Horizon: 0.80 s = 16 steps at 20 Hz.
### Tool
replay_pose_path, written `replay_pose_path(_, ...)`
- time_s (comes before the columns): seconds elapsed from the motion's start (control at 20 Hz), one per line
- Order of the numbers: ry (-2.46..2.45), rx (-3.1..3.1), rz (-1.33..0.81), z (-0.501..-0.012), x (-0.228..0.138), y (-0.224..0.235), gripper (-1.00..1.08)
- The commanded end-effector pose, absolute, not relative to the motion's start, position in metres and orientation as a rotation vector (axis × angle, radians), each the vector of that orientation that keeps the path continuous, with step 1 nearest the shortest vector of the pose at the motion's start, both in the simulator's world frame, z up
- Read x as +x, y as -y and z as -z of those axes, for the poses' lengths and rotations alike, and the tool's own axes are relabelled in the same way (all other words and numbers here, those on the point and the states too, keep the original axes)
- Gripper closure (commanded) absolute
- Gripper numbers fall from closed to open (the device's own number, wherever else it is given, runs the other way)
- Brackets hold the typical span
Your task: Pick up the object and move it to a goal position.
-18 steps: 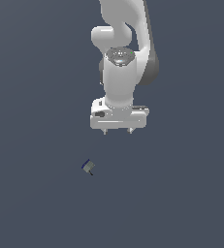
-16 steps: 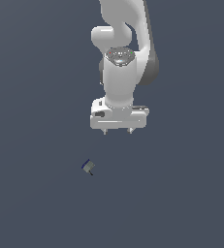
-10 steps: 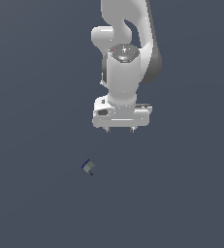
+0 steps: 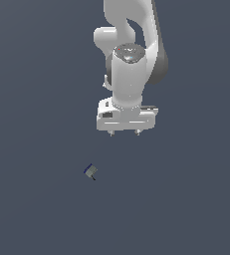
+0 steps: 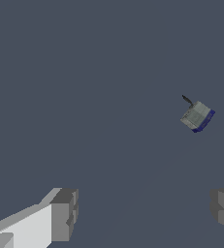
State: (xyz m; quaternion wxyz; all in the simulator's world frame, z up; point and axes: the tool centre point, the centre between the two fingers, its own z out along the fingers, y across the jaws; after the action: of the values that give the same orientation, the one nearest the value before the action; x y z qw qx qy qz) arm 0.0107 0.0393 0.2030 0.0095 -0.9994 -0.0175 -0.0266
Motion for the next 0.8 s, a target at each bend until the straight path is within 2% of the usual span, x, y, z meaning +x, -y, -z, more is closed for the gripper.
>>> replay_pose_path(0.0, 0.079, -3.122, 0.081, -0.201, 0.013, -0.037, -0.92)
replay_pose_path(0.75, 0.474, -3.107, 0.057, -0.167, 0.046, -0.003, -0.92)
